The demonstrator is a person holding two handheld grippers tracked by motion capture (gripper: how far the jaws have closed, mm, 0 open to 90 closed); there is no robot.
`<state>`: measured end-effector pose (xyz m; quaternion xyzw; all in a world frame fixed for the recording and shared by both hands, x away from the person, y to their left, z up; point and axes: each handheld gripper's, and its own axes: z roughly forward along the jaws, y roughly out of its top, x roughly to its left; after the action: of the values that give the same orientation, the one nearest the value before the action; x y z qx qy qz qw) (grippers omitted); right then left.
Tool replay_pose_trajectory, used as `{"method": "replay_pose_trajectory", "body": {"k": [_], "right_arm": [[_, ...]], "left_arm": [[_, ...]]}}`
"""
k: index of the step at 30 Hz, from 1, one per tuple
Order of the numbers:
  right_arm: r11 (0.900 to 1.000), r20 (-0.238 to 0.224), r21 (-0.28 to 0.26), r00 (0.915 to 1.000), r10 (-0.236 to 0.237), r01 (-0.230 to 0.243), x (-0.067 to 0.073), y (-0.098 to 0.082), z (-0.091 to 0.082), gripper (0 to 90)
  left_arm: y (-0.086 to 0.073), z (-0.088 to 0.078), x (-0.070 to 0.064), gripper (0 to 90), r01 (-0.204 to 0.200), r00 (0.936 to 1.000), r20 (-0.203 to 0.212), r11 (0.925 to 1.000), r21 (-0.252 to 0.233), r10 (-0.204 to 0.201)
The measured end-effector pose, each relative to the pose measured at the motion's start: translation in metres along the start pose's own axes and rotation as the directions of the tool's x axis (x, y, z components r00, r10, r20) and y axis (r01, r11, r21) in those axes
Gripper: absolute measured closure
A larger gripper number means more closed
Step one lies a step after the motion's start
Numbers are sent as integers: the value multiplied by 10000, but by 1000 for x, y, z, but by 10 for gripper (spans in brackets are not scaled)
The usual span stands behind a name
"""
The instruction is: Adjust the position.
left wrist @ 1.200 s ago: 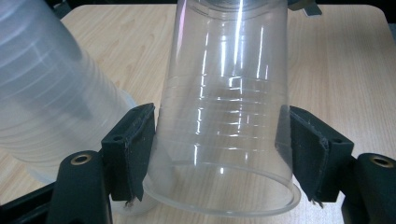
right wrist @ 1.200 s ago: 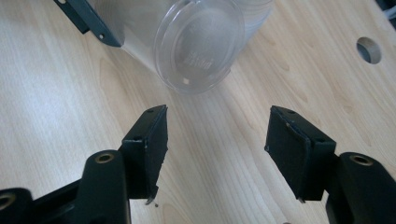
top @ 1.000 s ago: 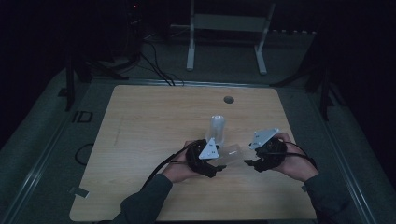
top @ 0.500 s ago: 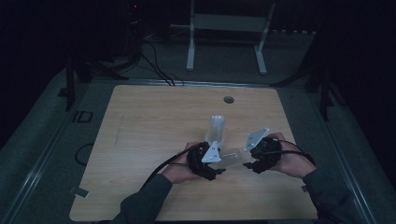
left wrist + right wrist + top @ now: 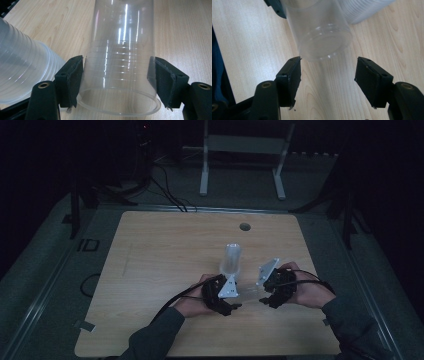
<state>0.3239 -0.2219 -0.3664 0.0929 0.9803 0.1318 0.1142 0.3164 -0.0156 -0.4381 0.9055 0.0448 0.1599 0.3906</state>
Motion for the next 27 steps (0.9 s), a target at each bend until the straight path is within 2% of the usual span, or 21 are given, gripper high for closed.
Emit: {"method": "replay_pose_trajectory", "body": {"k": [5,10,19,27], "right_arm": [[9996,-153,103,9996,-246,248,3,6,1,361],[9983,-284,246,9982,-527,534,5,12,5,345],[9963,-479,448,9963,-711,732,10,20,9,339],[9943,-648,574,9942,-859,896,12,23,17,333]], "left_arm": [[1,1,-2,298,-92,10000,33,10000,32,92],[4,1,-5,301,-419,9991,40,9991,102,419],[7,1,-9,301,-871,9961,-76,9959,231,873],[9,-1,-12,301,-990,9951,-76,9951,72,990]]}}
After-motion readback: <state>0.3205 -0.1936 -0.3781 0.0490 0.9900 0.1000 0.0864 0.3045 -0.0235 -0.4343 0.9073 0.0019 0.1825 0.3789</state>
